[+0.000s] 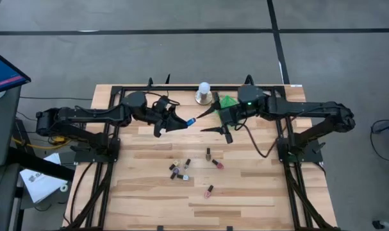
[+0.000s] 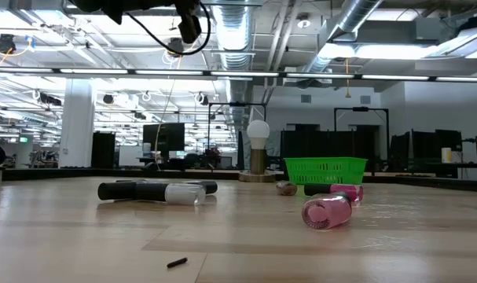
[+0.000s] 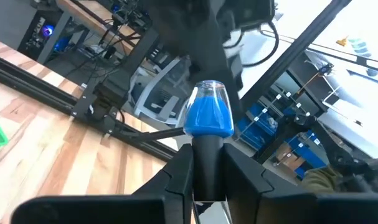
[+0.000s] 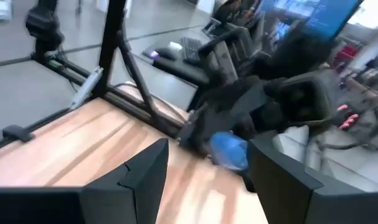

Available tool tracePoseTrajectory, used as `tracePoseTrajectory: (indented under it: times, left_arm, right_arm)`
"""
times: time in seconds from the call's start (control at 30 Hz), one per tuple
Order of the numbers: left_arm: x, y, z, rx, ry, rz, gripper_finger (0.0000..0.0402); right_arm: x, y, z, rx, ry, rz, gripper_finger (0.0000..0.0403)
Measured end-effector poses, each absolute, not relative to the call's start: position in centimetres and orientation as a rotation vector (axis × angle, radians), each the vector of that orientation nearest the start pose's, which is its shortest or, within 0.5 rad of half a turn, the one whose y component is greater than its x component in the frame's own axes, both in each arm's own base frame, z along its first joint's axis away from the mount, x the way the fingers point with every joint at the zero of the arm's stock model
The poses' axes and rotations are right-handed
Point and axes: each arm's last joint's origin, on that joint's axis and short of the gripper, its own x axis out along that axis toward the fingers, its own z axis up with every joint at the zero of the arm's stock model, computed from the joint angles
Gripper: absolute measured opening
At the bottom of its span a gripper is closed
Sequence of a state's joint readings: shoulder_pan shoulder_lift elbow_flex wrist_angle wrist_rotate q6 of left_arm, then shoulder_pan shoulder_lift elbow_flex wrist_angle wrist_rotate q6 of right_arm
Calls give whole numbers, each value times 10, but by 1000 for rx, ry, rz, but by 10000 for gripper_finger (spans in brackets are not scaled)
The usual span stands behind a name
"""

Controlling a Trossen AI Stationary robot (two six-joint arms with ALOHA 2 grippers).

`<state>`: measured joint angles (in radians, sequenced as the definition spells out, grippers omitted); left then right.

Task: Pick & Place Nail Polish
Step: Put the blue nail polish bottle into the green bin

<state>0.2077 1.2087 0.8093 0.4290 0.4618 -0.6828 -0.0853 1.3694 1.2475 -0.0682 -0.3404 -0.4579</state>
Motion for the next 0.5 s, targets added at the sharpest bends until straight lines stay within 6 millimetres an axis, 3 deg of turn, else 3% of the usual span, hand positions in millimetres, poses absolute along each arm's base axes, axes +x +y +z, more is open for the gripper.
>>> tracePoseTrajectory:
  times: [0.2,0.5]
  left_arm:
    - [266,41,313,-675,70,-276,54]
    - [266,40,312,-680,82,-294,56]
  right_arm:
    - [334,-18,379,-419,104,336,209]
    - [361,-20,373,-389,264,412,206]
